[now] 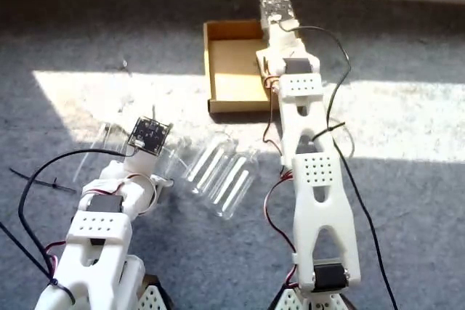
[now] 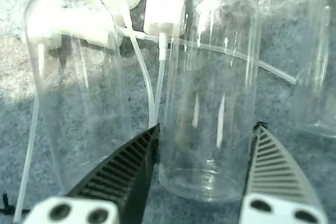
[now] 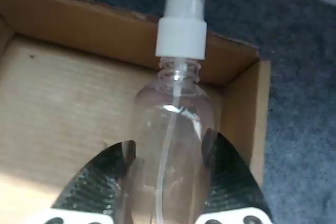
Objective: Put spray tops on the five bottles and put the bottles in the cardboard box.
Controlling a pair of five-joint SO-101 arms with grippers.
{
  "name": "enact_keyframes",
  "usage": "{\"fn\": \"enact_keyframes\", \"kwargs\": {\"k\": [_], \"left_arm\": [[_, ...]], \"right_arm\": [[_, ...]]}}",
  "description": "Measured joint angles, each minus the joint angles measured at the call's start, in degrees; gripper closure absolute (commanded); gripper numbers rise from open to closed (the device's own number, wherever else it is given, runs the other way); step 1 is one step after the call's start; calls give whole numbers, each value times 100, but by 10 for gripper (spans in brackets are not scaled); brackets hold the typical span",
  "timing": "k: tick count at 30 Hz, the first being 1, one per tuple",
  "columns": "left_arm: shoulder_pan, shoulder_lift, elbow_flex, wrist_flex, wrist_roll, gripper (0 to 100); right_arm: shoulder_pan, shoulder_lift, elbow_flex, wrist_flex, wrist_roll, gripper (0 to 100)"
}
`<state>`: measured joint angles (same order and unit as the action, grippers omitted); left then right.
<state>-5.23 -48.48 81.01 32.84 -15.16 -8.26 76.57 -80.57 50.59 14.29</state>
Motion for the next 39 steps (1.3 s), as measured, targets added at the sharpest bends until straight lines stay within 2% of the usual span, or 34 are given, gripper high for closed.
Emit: {"fn": "enact_keyframes", "kwargs": {"k": [4,7,14,24,31,37,39], "left_arm": [[0,0,0,0,0,751],[0,0,0,-9,0,751],[0,0,0,-9,0,751],[0,0,0,-9,0,751],[0,0,0,-9,0,751],[0,0,0,-9,0,751],[0,0,0,-9,0,751]], "right_arm": [[176,18,-62,-642,-703,994],[316,308,-765,-809,-985,994],[299,1116,-1257,-1732,-1055,994],[308,1582,-1310,-3807,-1029,994],[308,1582,-1310,-5354,-176,994],[308,1582,-1310,-7077,1108,994],[308,1582,-1319,-7297,1292,994]]}}
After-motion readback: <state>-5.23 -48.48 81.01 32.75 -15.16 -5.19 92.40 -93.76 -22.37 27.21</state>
